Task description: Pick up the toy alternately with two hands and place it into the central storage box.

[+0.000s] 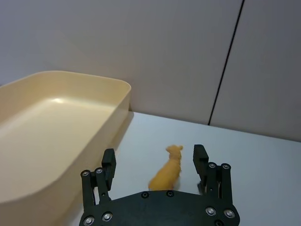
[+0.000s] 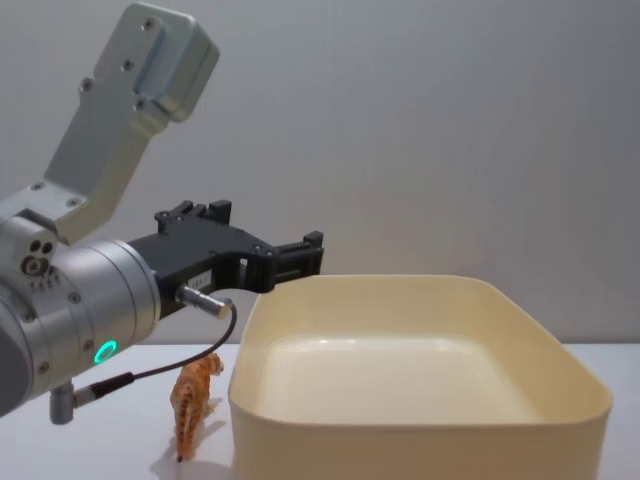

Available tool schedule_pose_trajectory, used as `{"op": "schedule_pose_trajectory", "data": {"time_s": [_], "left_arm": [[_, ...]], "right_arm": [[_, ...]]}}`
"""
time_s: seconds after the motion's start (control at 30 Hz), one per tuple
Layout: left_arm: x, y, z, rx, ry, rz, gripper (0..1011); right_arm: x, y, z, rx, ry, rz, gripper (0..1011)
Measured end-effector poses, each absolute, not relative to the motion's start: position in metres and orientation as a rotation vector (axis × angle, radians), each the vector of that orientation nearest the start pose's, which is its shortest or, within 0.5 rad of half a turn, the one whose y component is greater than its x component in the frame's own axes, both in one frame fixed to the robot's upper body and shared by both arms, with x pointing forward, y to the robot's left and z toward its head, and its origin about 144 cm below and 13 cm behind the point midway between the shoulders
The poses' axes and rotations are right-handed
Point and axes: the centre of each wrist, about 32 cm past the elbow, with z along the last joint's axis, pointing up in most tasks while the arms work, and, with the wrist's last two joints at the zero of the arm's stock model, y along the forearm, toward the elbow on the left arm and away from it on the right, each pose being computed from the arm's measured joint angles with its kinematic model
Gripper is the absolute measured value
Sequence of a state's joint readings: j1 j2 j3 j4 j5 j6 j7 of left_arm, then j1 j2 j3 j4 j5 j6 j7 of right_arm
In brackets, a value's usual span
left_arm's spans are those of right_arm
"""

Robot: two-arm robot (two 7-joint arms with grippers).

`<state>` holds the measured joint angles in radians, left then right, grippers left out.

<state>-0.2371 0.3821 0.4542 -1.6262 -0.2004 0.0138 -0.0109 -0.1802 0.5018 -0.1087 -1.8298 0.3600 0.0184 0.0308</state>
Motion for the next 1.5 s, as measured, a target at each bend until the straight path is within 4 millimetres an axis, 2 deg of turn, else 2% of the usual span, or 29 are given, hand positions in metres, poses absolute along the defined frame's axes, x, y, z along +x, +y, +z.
{"op": "schedule_pose_trajectory", "data": {"time_s": [0.27,0.57,1.03,1.5], "left_arm": [[0.492,0.198,1.204,0.061,-0.268,1.124,1001],[0.492,0.198,1.204,0.061,-0.268,1.124,1001],[0.492,0.198,1.204,0.061,-0.268,1.124,1001],[0.492,0.198,1.204,0.061,-0.268,1.124,1001]], "right_arm": [[0.385,-0.317,1.172,-0.137,-0.054,-1.369,1001],[0.378,-0.328,1.168,-0.165,-0.040,-1.424,1001],[0.398,-0.342,1.162,-0.201,-0.026,-1.491,1001],[0.435,-0.341,1.151,-0.250,0.033,-1.463,1001]]}}
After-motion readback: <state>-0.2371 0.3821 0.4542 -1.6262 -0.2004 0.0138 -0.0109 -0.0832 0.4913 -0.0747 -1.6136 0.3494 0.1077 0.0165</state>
